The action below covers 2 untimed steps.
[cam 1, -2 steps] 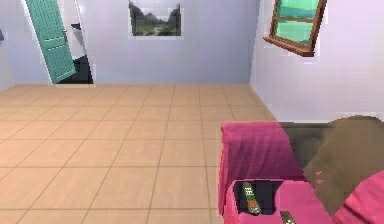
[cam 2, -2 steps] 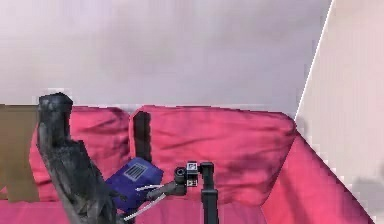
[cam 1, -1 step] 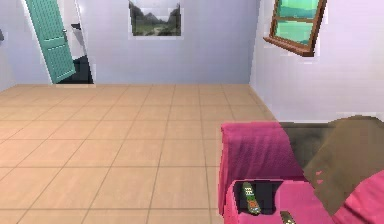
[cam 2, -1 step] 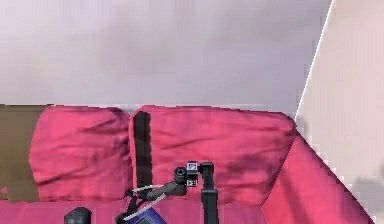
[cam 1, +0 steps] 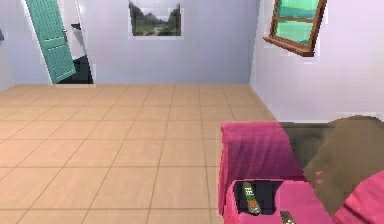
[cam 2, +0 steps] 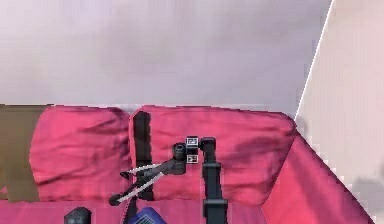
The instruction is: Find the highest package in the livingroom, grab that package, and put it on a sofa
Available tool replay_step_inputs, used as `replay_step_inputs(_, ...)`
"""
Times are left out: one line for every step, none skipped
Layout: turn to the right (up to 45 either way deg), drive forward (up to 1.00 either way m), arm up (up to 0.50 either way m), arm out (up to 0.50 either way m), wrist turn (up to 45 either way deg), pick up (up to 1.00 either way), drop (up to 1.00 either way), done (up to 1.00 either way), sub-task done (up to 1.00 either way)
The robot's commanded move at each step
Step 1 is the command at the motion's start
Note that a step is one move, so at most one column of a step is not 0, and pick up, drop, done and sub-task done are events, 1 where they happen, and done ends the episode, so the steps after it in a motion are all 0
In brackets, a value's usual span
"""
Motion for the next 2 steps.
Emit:
replay_step_inputs(0.0,0.00,0.00,-0.08,0.0,0.00,0.00,0.00,0.00)
replay_step_inputs(0.0,0.00,0.00,0.00,0.0,0.00,0.00,1.00,0.00)
